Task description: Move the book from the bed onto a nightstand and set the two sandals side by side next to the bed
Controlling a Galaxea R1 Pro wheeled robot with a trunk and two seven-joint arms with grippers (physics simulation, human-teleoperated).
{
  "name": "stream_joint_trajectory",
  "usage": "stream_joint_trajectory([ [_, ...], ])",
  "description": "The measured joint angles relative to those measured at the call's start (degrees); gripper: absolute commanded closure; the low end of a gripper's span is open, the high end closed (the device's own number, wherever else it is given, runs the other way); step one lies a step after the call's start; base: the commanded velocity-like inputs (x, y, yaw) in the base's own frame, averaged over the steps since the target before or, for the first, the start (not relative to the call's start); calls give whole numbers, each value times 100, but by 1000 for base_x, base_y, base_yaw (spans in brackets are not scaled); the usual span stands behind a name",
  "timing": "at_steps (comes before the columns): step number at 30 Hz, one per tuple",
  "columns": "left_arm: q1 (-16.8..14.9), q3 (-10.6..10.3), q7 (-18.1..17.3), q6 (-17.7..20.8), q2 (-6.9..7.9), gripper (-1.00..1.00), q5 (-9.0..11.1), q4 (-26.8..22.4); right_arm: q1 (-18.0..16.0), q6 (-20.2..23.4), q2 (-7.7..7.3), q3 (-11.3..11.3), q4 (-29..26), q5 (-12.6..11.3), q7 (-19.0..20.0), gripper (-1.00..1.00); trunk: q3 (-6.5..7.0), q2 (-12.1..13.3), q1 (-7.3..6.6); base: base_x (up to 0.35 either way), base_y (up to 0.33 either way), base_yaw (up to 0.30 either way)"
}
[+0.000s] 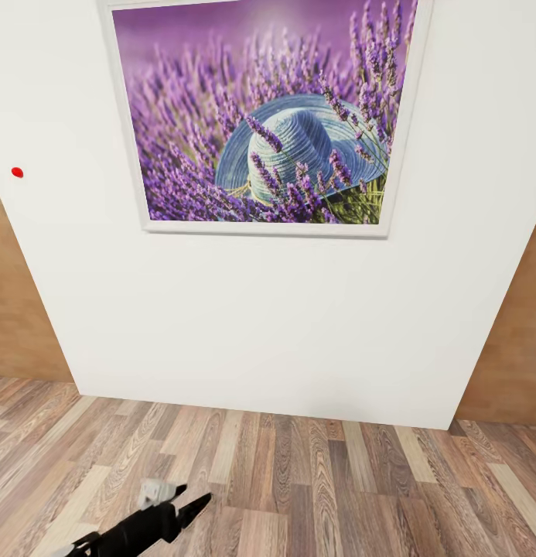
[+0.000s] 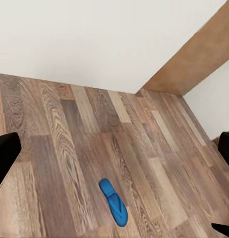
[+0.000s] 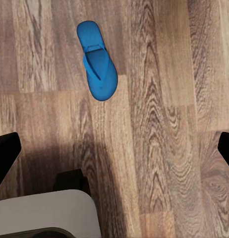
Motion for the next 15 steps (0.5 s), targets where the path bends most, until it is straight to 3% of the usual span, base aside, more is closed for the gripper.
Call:
stream_joint_trajectory([
  [6, 0, 414, -15, 77, 3, -100, 11, 23, 0, 0, -1, -6, -2, 0, 0, -100, 0, 0, 0, 0, 0, 0],
  [15, 0, 467, 21, 79, 3, -100, -5, 233, 0, 0, -1, -7, -1, 1, 0, -100, -161, -360, 197, 0, 0, 0],
])
